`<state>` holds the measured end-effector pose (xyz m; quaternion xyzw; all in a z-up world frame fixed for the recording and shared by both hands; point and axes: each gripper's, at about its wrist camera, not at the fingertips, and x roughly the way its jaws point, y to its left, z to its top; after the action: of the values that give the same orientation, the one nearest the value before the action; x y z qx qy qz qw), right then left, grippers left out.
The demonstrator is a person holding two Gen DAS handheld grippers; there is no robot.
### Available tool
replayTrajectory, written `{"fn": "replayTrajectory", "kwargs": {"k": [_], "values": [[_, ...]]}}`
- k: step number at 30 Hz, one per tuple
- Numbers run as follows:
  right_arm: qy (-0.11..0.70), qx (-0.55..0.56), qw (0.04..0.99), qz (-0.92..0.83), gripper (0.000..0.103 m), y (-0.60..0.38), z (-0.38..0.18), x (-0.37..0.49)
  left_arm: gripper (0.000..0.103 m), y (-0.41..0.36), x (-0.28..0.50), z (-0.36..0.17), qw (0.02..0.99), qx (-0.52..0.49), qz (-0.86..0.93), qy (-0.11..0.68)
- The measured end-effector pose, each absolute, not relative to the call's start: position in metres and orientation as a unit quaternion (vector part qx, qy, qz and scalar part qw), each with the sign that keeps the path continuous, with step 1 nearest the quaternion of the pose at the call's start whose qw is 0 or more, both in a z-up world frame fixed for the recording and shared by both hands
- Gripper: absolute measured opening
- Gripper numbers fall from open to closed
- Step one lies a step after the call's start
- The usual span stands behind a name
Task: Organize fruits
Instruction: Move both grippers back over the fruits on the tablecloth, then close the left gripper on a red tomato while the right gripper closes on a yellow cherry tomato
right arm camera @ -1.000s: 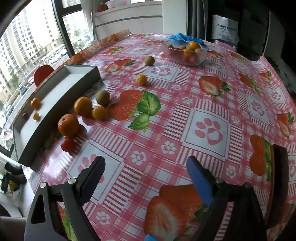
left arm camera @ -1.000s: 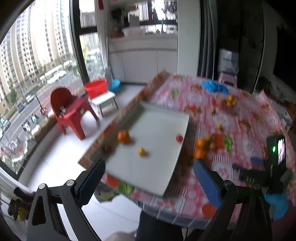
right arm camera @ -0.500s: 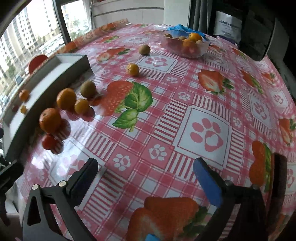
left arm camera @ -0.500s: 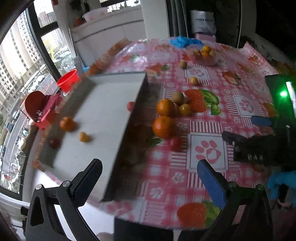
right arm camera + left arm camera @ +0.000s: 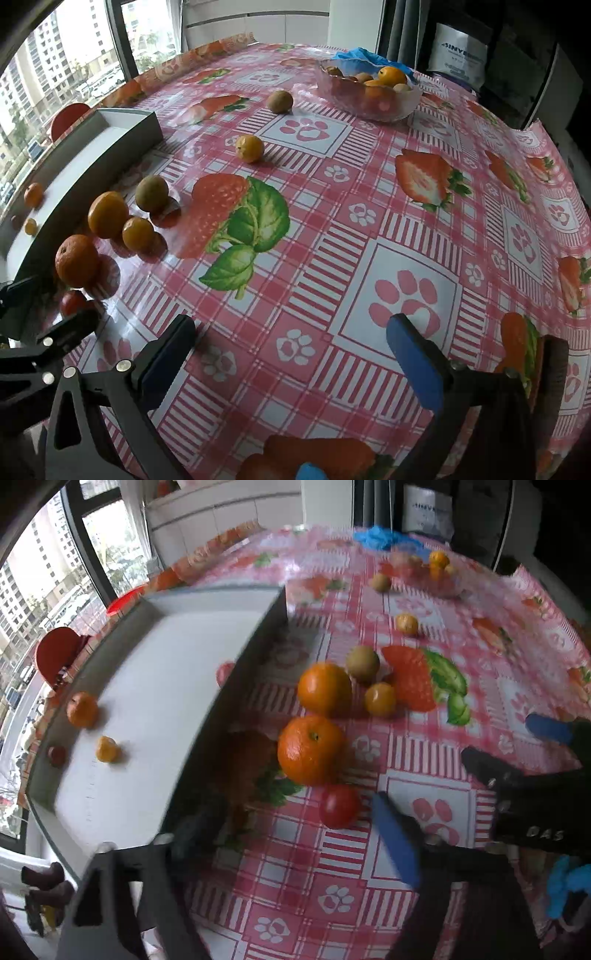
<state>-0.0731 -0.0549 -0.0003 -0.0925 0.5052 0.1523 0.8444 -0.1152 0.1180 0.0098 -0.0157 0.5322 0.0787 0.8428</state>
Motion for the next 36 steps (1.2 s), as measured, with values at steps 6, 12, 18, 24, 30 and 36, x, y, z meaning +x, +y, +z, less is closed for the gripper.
{"fn": "replayTrajectory", "kwargs": {"k": [6,12,18,24,30,36], "values": [[0.497,-0.093,0.849,0.156,0.103,-0.056,-0.001,-0.074,0.059,0.121,-0.112,0.011,0.847,-0.044,0.068,0.525],[0.503,-0.079,0.844,0.169,0.103,-0.049,0.005,-0.076,0.024,0.113,-0.116,0.014,0.850,-0.036,0.044,0.524],[0.500,-0.076,0.836,0.213,0.091,-0.012,0.006,-0.069,0.024,0.128,-0.128,0.015,0.850,-0.054,0.026,0.523],[0.488,-0.099,0.835,0.235,0.074,0.026,0.008,-0.059,0.024,0.137,-0.132,0.015,0.850,-0.064,0.022,0.523],[0.466,-0.143,0.837,0.247,0.023,0.049,0.007,-0.066,0.024,0.139,-0.134,0.015,0.852,-0.067,0.019,0.520],[0.478,-0.063,0.835,0.265,0.023,0.020,0.023,-0.065,0.024,0.141,-0.135,0.015,0.853,-0.073,0.013,0.517]]}}
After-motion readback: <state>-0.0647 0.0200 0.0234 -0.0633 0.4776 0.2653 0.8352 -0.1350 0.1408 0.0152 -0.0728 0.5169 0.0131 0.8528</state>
